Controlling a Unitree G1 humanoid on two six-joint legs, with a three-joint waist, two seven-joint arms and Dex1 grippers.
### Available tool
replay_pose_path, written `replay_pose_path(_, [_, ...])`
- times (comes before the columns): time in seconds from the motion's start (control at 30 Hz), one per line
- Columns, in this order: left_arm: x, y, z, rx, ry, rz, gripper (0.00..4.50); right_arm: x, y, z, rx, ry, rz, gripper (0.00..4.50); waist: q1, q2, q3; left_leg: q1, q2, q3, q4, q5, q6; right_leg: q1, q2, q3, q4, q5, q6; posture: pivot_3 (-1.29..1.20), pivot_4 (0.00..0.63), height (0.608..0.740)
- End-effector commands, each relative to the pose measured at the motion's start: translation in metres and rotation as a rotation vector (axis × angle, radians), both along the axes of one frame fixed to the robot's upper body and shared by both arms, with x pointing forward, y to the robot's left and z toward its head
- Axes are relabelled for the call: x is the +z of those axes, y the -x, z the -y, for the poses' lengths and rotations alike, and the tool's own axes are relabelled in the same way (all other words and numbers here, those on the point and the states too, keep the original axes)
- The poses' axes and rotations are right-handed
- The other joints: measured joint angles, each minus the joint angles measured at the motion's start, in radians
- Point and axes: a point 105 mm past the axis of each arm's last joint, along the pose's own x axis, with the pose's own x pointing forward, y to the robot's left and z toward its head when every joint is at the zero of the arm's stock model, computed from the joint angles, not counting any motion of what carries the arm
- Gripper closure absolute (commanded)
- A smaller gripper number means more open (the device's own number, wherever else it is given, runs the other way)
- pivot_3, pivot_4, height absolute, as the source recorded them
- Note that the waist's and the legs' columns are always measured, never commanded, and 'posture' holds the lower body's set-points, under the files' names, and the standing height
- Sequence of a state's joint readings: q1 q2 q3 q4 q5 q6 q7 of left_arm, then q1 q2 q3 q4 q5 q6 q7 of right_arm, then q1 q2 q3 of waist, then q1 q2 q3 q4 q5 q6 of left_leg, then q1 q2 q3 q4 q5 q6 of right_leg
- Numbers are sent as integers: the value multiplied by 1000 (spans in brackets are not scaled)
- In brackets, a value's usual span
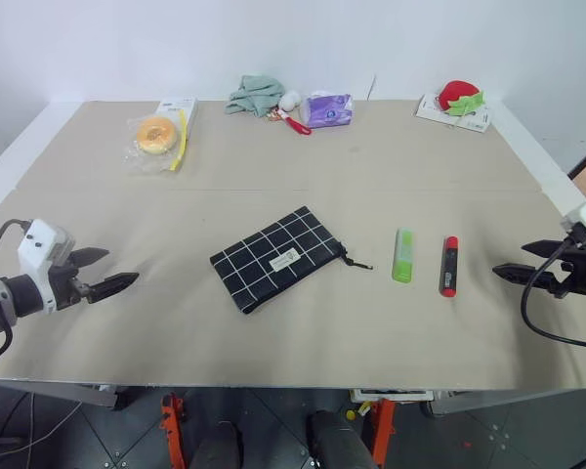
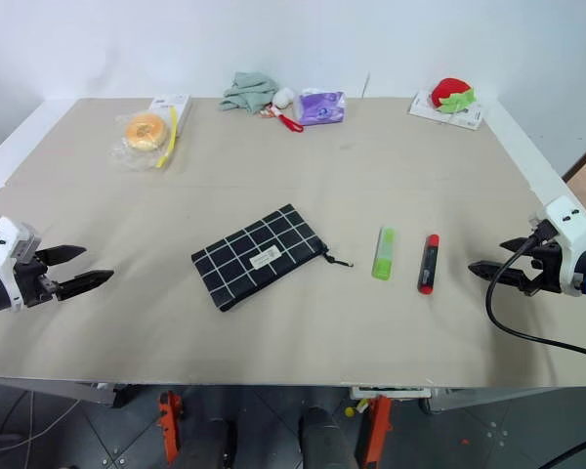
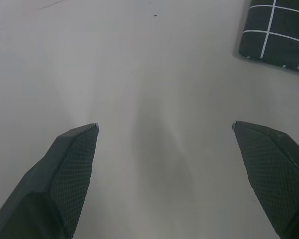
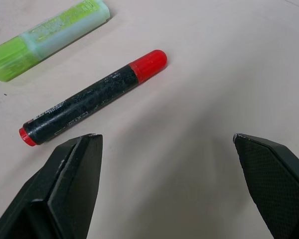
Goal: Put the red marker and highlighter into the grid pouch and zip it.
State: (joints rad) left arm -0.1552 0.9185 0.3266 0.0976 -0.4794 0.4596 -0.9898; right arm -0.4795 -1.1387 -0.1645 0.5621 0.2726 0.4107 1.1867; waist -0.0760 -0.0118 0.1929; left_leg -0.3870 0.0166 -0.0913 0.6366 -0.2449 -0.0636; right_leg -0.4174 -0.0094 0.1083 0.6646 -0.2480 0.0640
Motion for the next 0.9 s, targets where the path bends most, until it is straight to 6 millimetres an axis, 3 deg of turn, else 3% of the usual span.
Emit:
replay_pose_path(0.03, [12, -3, 3, -18, -16, 50, 49, 22, -5, 0, -6, -12, 105, 0, 0, 0, 0, 0, 0, 0, 0, 0, 0, 0, 0, 0, 0, 0, 0, 0, 150, 740])
replay_pose_path(0.17, [17, -12, 16, -40, 4, 125, 49, 45, -18, -26, 59, -110, 247, 0, 0, 0, 0, 0, 0, 0, 1, 0, 0, 0, 0, 0, 0, 1, 0, 0, 150, 740])
replay_pose_path(0.23, [20, -16, 29, -69, 16, 170, 0, 63, -22, -54, 136, -224, 336, 499, 0, 0, 0, 1, 0, 1, 1, 0, 0, 0, 0, 0, 1, 2, 0, 0, 150, 740])
replay_pose_path(0.37, [26, -21, 56, -145, -26, 312, 0, 76, -17, -127, 331, -420, 377, 2250, -1, 0, 0, 0, 2, 0, 2, 1, -1, 1, 2, 1, 1, 8, -6, 0, 150, 740])
replay_pose_path(0.5, [20, -22, 82, -246, -181, 459, 0, 44, -21, -196, 417, -397, 293, 4272, 0, -1, -1, 0, 2, -1, 2, 1, -1, 1, 3, 0, 1, 8, -7, 0, 150, 740])
replay_pose_path(0.57, [18, -22, 95, -301, -245, 539, 0, 25, -29, -224, 417, -373, 255, 4392, 0, -2, -1, 0, 2, -1, 3, 1, -1, 0, 3, 1, 1, 8, -7, 0, 150, 740])
replay_pose_path(0.7, [3, -15, 116, -453, -454, 679, 0, -7, -39, -258, 412, -291, 199, 4392, 1, -2, -1, -2, 2, -1, 3, 2, -2, -1, 3, 1, 1, 9, -7, 0, 150, 740])
replay_pose_path(0.9, [-20, -3, 132, -630, -606, 793, 0, -40, -59, -273, 323, -205, 148, 4392, 1, -2, -2, -3, 2, -2, 3, 2, -2, -1, 2, 0, 1, 10, -7, 0, 150, 740])
